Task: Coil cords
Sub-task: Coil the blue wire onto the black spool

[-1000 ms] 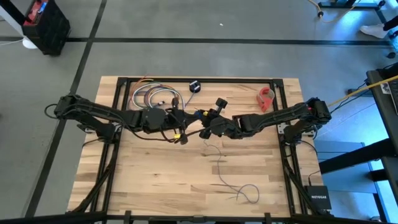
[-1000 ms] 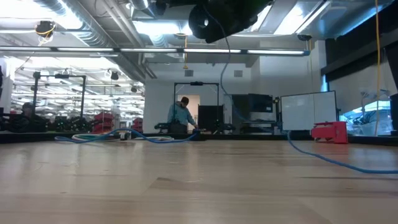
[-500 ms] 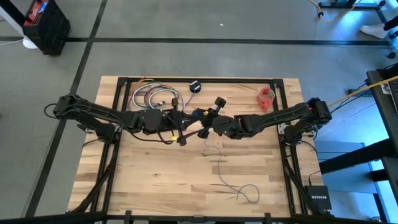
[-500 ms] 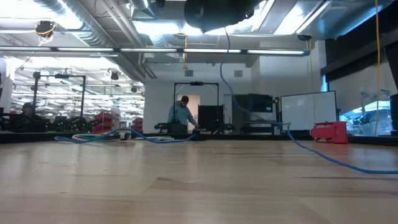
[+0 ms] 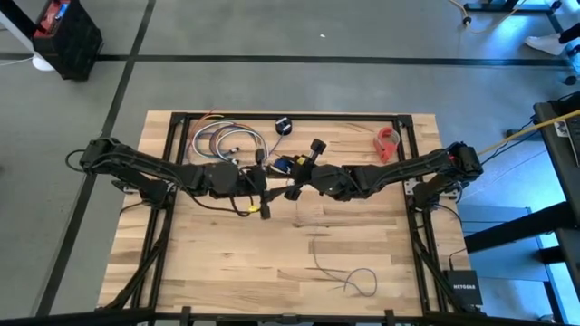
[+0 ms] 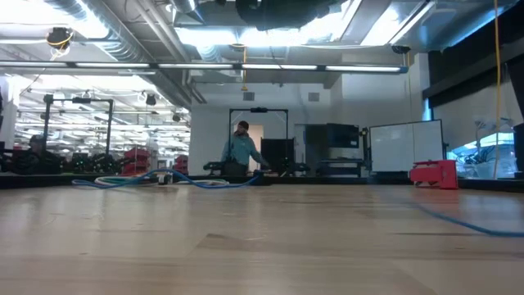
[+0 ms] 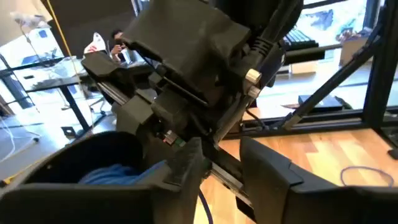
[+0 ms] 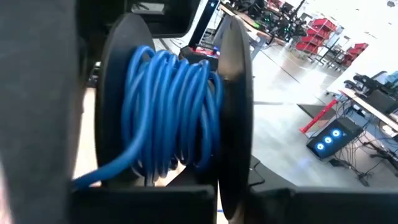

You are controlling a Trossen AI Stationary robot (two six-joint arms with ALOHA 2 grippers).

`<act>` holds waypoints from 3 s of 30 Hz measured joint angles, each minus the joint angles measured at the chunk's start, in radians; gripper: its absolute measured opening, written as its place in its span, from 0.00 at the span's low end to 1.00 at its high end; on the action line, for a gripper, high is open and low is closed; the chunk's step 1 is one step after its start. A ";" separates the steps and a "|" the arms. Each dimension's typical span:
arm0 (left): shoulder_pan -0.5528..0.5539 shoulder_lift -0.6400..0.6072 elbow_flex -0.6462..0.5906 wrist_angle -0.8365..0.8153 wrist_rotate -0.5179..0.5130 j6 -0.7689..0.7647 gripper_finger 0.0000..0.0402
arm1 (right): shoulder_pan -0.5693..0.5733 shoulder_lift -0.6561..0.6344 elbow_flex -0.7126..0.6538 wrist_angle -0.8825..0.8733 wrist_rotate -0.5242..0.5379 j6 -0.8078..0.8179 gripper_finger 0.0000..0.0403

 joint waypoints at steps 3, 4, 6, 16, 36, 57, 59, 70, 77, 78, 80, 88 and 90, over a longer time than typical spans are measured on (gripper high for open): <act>-0.020 0.000 -0.001 -0.012 -0.007 0.010 0.31 | 0.001 0.000 0.000 0.008 -0.001 -0.021 0.01; -0.028 0.000 -0.001 -0.017 -0.005 0.017 0.31 | 0.001 0.000 0.000 0.015 -0.001 -0.023 0.01; -0.039 0.000 -0.001 -0.024 -0.005 0.034 0.32 | 0.000 -0.007 0.000 0.023 0.006 -0.027 0.01; -0.055 -0.002 0.001 -0.031 -0.017 0.078 0.32 | 0.002 -0.024 0.046 -0.019 0.009 -0.079 0.01; -0.094 -0.160 -0.007 -0.120 -0.055 0.072 0.32 | 0.001 -0.036 0.076 -0.028 0.011 -0.069 0.01; 0.044 -0.076 -0.111 -0.039 0.093 -0.117 0.32 | 0.002 -0.060 0.072 0.044 -0.029 -0.119 0.01; 0.057 -0.058 -0.111 -0.007 0.156 -0.130 0.32 | 0.002 -0.060 0.072 0.044 -0.029 -0.119 0.01; 0.087 0.005 -0.111 0.101 0.242 -0.160 0.32 | 0.001 -0.060 0.071 0.043 -0.030 -0.120 0.01; 0.087 0.035 -0.110 0.158 0.257 -0.157 0.32 | 0.001 -0.060 0.071 0.035 -0.029 -0.121 0.01; 0.087 0.035 -0.110 0.156 0.257 -0.157 0.31 | 0.001 -0.060 0.071 0.035 -0.030 -0.121 0.01; 0.087 0.036 -0.110 0.154 0.257 -0.155 0.30 | 0.001 -0.060 0.071 0.034 -0.030 -0.121 0.01; 0.101 0.036 -0.110 0.115 0.255 -0.166 0.16 | 0.001 -0.060 0.071 0.033 -0.030 -0.127 0.01; 0.104 0.036 -0.110 0.111 0.255 -0.167 0.15 | 0.001 -0.060 0.071 0.033 -0.030 -0.127 0.01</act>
